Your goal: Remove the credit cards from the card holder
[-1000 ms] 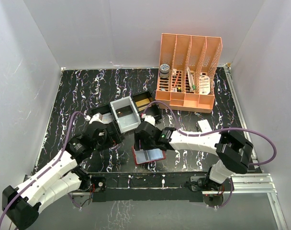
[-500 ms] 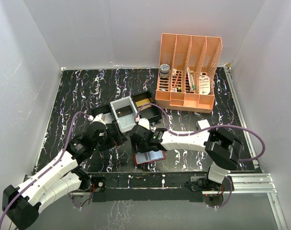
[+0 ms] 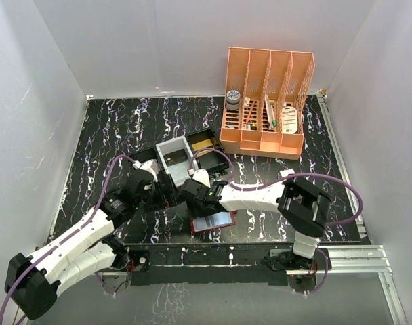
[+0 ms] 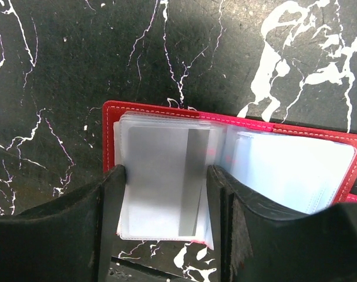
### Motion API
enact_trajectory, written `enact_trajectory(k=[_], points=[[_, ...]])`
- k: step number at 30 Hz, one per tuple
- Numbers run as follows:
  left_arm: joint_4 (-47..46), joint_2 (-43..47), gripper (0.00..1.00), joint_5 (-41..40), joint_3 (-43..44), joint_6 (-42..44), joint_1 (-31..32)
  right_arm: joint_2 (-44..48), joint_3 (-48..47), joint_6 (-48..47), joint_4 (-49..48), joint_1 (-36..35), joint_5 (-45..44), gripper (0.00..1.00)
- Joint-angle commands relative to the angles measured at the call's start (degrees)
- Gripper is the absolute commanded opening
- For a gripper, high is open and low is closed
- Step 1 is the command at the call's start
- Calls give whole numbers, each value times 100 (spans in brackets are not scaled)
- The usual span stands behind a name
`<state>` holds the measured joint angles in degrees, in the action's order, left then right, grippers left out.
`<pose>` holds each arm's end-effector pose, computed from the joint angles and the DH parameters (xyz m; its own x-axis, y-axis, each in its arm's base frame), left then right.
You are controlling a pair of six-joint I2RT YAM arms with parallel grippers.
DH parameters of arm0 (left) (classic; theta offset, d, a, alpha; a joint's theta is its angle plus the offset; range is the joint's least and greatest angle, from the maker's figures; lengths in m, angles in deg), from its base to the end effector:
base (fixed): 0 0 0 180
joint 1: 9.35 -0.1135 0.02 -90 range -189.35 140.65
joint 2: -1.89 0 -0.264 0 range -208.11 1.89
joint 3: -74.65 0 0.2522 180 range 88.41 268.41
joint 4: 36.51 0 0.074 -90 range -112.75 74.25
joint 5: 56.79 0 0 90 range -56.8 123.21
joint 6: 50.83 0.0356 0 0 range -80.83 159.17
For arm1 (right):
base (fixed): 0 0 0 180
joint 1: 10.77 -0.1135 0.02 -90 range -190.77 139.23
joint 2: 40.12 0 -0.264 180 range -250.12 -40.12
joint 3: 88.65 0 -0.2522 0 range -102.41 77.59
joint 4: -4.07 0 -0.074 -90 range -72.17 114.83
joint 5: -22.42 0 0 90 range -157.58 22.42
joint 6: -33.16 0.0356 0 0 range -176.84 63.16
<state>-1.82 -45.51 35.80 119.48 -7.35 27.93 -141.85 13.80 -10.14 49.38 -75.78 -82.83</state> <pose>0.1426 -0.1106 0.2302 -0.7913 -0.3086 -0.5278 0.0865 0.7981 -0.5963 0.1528 0.3058 0.1672 -0.8794 -0.2248 -0.4196 -0.2851 0.9546 0.0860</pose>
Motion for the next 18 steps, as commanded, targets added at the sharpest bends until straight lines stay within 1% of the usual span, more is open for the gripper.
enact_trajectory(k=[1,3,5,13,16,18], points=[[-160,-19,94,334,98,164,-10,-198,132,20,-81,24,-96,48],[-216,-24,93,444,65,201,-10,-90,240,16,-311,44,54,44],[-282,-13,93,558,13,233,-6,78,399,17,-610,97,289,42],[-878,-38,90,1205,-342,207,-10,701,1289,185,-1797,583,1330,41],[-1077,-131,87,1454,-453,201,-10,849,1624,343,-2159,752,1682,41],[-1256,-194,81,1642,-530,190,-10,886,1718,366,-2287,815,1831,42]])
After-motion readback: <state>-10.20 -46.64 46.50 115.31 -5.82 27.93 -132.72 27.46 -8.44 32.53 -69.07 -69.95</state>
